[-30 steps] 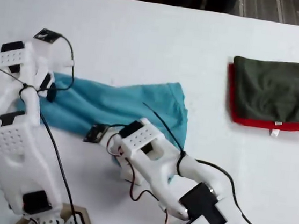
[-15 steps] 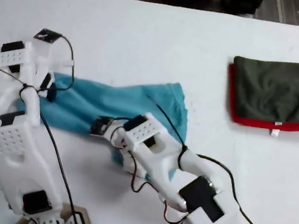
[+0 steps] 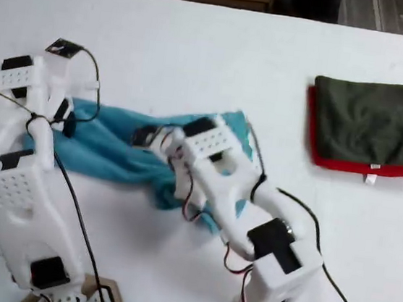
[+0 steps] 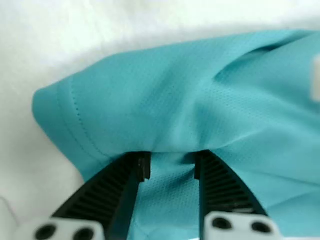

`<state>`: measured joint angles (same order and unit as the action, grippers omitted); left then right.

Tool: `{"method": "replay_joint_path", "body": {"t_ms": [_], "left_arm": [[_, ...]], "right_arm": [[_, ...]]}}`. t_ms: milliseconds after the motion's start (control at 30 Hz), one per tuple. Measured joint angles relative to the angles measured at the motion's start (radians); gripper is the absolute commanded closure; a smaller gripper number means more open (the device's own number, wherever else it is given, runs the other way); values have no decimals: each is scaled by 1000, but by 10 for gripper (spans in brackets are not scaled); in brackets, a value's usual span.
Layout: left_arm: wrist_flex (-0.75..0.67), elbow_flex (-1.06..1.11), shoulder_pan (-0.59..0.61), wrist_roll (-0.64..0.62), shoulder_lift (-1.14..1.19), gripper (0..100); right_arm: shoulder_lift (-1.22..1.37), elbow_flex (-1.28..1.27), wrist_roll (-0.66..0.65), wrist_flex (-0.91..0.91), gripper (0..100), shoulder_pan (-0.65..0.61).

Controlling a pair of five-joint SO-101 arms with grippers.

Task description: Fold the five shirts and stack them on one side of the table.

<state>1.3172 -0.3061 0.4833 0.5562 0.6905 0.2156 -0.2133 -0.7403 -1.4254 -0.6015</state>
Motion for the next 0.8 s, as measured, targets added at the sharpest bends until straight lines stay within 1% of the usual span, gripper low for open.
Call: {"method": "replay_joint_path", "body": {"t_ms": [167, 333, 467, 567, 600, 733, 800], "left_arm": [[0, 0, 0, 0, 0, 831], [0, 0, 0, 0, 0, 831], [0, 0, 0, 0, 0, 831], [0, 0, 0, 0, 0, 831], [0, 0, 0, 0, 0, 831], [0, 0, 0, 0, 0, 831], [0, 0, 0, 0, 0, 831]], "right_arm": [[12, 183, -64, -61, 979, 78], [26, 307, -84, -51, 979, 130], [120, 419, -84, -14, 974, 173], [213, 506, -84, -11, 967, 178], [241, 534, -84, -11, 947, 175], [330, 661, -69, -40, 814, 178], [362, 727, -31, -51, 810, 181]]}}
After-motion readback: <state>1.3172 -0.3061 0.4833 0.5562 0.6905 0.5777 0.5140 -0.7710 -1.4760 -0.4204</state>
